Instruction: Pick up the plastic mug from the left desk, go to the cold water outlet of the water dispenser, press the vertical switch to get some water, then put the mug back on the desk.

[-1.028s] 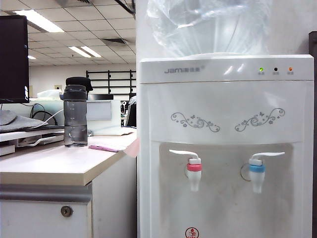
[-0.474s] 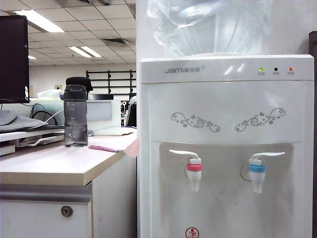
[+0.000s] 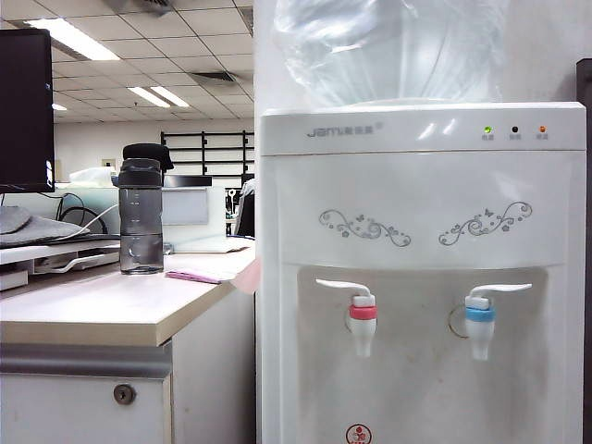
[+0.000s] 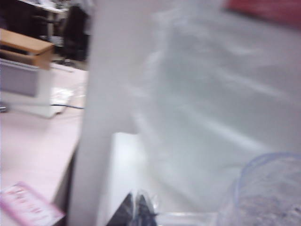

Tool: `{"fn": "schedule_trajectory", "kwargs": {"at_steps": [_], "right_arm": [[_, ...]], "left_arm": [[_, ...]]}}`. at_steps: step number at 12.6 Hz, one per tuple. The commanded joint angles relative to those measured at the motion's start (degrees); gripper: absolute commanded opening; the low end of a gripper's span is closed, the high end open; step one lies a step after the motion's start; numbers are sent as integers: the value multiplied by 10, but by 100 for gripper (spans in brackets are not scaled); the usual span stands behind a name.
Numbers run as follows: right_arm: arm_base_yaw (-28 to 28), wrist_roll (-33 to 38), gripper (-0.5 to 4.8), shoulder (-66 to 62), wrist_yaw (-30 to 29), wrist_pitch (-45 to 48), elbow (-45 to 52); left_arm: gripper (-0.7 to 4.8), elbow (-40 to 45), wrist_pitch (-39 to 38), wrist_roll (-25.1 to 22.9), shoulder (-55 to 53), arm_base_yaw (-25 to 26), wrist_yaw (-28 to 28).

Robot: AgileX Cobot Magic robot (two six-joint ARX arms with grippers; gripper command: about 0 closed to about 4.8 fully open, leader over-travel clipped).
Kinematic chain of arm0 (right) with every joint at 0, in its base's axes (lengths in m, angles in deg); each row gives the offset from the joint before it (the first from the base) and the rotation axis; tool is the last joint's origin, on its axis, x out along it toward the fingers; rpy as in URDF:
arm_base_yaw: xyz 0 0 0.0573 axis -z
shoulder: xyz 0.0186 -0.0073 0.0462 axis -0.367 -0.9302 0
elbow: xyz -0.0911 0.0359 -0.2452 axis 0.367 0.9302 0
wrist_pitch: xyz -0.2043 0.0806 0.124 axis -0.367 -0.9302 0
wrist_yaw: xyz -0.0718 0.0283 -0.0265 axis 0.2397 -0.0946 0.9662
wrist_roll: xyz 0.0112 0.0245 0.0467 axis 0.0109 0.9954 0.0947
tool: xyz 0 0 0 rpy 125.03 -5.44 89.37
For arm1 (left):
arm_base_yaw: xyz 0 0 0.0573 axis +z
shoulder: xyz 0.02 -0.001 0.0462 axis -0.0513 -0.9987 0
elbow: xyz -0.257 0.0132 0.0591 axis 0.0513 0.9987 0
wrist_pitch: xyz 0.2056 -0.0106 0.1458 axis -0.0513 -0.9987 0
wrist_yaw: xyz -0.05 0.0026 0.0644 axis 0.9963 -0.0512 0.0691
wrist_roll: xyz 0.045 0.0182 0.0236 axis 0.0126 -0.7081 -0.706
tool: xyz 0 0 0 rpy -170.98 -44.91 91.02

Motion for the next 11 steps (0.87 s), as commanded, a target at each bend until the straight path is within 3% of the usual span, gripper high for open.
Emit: {"fn": "schedule_trajectory", "kwargs": {"at_steps": [1, 11], "right_arm": [[0, 3, -1, 0, 0, 6, -1], [0, 3, -1, 0, 0, 6, -1]], "left_arm": [[-5, 29, 42, 0, 19, 39, 1], [-5, 155, 170, -28, 19, 226, 19]]}}
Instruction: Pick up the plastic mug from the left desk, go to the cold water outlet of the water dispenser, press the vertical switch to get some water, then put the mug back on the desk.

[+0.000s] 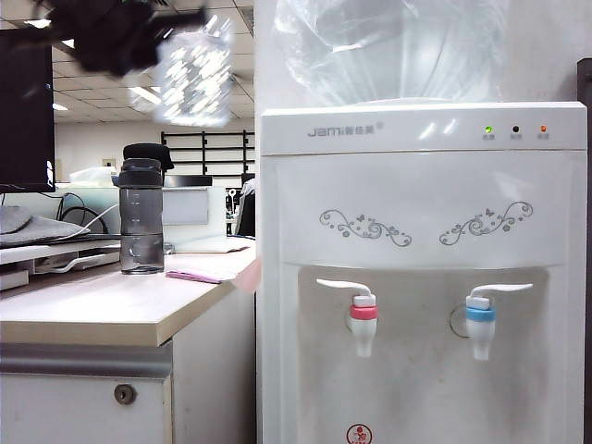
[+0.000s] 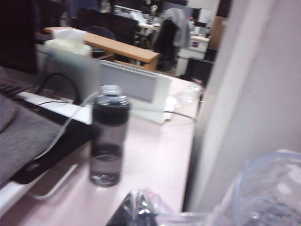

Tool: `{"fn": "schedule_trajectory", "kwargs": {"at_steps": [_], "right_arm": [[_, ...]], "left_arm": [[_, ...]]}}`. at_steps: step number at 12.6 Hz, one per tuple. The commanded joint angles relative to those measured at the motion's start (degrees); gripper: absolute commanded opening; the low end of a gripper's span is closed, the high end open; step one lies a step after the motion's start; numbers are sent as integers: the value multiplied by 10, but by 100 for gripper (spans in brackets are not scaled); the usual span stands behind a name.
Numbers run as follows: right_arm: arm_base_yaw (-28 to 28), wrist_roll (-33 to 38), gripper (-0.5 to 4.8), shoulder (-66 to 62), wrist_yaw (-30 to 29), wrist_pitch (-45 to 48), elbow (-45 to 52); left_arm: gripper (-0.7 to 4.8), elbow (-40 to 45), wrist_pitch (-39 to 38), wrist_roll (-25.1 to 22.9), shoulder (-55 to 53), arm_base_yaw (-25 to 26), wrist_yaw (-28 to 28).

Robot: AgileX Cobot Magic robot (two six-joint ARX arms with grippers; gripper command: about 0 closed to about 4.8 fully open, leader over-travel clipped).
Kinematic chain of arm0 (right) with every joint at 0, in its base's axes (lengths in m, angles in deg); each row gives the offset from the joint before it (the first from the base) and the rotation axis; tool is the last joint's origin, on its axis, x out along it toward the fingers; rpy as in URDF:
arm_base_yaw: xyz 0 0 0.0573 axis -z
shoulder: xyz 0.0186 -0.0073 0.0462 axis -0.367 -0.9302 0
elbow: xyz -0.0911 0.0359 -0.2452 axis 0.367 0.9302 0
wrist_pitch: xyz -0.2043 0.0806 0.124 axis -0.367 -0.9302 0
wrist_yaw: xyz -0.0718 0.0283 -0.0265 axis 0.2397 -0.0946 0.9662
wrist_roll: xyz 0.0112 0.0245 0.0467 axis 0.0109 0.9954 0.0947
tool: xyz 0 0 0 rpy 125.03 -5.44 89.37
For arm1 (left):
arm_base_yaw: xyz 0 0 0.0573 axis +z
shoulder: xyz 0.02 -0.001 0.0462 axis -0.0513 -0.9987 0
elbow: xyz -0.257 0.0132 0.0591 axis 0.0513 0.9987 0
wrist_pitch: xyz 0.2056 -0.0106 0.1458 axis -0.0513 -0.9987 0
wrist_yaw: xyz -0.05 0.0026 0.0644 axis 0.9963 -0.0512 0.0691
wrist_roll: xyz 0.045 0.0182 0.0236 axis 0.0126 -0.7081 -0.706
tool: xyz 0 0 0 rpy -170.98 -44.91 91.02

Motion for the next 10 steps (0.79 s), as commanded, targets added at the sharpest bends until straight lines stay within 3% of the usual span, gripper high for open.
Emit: {"fn": "schedule_trajectory", "kwargs": {"at_steps": [1, 4, 10], "right_arm": [[0, 3, -1, 0, 0, 6, -1], [0, 3, -1, 0, 0, 6, -1], [0, 3, -1, 0, 0, 6, -1]], "left_arm": [[-5, 33, 78, 1, 7, 42, 9], [-5, 52, 94, 19, 6, 80, 21], [-5, 52, 85, 36, 7, 87, 23]]}}
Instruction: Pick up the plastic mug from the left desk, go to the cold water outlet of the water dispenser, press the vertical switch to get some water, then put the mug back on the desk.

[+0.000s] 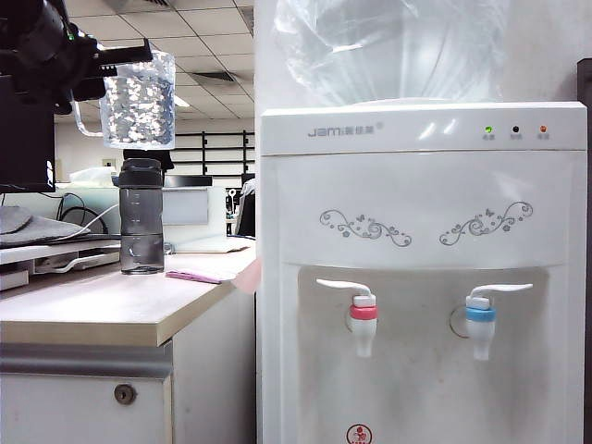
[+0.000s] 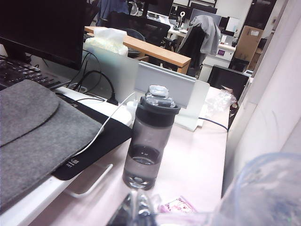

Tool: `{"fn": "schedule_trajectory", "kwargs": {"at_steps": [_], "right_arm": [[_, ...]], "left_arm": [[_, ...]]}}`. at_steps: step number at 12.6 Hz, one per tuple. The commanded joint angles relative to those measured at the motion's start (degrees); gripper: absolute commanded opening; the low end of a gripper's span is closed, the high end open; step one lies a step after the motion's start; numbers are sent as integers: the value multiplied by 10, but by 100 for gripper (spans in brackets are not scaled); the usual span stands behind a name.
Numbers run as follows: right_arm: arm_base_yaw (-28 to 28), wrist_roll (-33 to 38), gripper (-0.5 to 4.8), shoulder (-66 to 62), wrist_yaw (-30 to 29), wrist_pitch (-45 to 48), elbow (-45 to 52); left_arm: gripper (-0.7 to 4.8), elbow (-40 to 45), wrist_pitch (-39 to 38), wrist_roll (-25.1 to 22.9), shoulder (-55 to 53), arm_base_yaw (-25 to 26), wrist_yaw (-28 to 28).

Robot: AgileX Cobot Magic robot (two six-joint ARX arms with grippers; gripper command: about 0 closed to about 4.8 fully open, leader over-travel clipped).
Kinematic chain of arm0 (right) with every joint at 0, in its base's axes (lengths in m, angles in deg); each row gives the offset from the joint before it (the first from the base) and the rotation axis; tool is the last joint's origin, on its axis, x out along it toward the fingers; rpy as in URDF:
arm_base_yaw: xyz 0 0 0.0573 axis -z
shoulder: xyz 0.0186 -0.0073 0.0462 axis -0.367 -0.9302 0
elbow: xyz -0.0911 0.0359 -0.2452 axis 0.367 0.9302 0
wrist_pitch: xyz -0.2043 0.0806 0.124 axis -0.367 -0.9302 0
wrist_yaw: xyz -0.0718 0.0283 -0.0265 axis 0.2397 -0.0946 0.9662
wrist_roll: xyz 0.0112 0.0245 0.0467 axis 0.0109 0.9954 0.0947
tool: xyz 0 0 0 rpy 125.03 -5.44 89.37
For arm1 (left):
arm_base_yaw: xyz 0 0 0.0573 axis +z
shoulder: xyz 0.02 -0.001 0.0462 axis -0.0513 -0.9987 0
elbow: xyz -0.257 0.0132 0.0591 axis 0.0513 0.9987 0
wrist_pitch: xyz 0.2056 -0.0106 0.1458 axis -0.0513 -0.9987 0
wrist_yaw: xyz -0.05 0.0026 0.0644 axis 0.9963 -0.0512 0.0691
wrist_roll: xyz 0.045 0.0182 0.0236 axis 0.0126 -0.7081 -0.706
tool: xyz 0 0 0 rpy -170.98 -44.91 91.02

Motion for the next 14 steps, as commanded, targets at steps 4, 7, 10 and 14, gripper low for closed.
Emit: {"fn": "schedule_trajectory", "kwargs": {"at_steps": [4, 7, 10, 14], "right_arm": [[0, 3, -1, 0, 0, 6, -1], [0, 3, -1, 0, 0, 6, -1], [0, 3, -1, 0, 0, 6, -1], [0, 3, -1, 0, 0, 6, -1]], "left_arm": [[-5, -5, 10, 8, 26, 2, 13], [-5, -4, -17, 8, 54, 5, 13], [-5, -4, -65, 8, 111, 7, 20], [-5, 1, -130, 8, 177, 35, 59]]}}
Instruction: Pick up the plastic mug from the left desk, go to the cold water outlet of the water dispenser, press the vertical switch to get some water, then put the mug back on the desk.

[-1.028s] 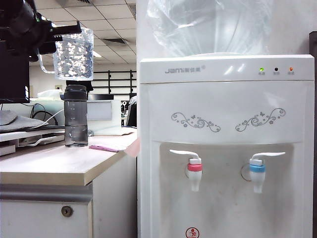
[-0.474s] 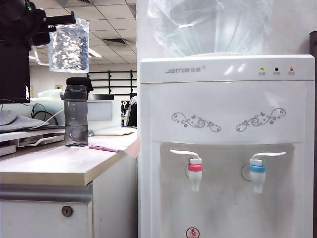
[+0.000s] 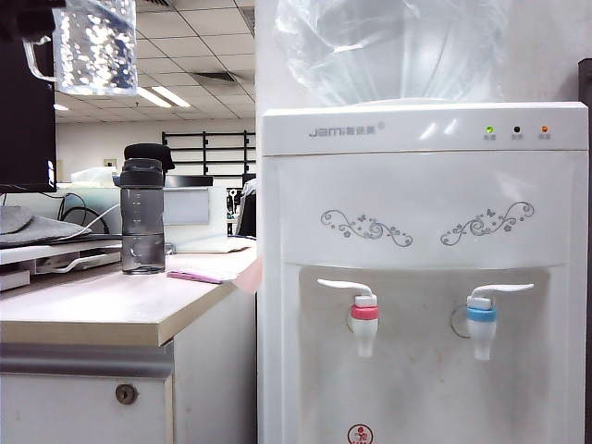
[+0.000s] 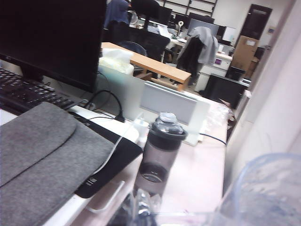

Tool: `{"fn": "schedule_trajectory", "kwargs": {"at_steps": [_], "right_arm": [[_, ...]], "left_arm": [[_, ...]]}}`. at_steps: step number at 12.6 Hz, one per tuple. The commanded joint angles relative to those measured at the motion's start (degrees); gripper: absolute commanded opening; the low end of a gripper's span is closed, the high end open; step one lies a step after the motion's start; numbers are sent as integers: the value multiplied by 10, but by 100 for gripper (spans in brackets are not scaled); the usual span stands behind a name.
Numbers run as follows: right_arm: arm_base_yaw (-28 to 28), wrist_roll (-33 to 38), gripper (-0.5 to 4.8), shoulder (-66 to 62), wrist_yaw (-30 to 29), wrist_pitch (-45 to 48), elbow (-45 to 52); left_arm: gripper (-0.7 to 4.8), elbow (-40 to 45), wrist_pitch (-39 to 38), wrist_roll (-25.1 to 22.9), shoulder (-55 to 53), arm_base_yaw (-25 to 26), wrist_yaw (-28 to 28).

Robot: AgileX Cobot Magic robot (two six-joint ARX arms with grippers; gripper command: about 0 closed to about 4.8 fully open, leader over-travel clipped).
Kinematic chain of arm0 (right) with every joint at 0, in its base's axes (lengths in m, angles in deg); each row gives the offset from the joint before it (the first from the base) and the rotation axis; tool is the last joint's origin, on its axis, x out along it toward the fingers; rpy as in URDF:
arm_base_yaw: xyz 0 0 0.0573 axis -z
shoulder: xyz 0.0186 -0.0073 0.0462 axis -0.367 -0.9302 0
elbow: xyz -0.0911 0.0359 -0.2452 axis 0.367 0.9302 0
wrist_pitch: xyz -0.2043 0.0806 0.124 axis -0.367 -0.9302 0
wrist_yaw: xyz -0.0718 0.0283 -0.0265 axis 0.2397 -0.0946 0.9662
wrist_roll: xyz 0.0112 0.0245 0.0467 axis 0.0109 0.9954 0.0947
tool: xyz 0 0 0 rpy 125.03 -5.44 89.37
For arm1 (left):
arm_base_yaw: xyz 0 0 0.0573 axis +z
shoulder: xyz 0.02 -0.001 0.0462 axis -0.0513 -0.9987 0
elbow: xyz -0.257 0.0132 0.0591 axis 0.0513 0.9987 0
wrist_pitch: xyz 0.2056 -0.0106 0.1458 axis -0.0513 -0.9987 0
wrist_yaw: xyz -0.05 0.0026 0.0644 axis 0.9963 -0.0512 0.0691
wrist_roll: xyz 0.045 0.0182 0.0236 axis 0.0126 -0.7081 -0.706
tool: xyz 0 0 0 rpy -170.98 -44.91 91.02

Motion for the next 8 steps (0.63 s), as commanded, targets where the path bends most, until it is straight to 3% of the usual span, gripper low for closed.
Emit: {"fn": "schedule_trajectory", "kwargs": {"at_steps": [1, 8], "right_arm": [[0, 3, -1, 0, 0, 6, -1], [0, 3, -1, 0, 0, 6, -1]], "left_arm": [[-5, 9, 2, 8, 34, 1, 28], [-5, 94, 16, 26, 72, 1, 38]]}}
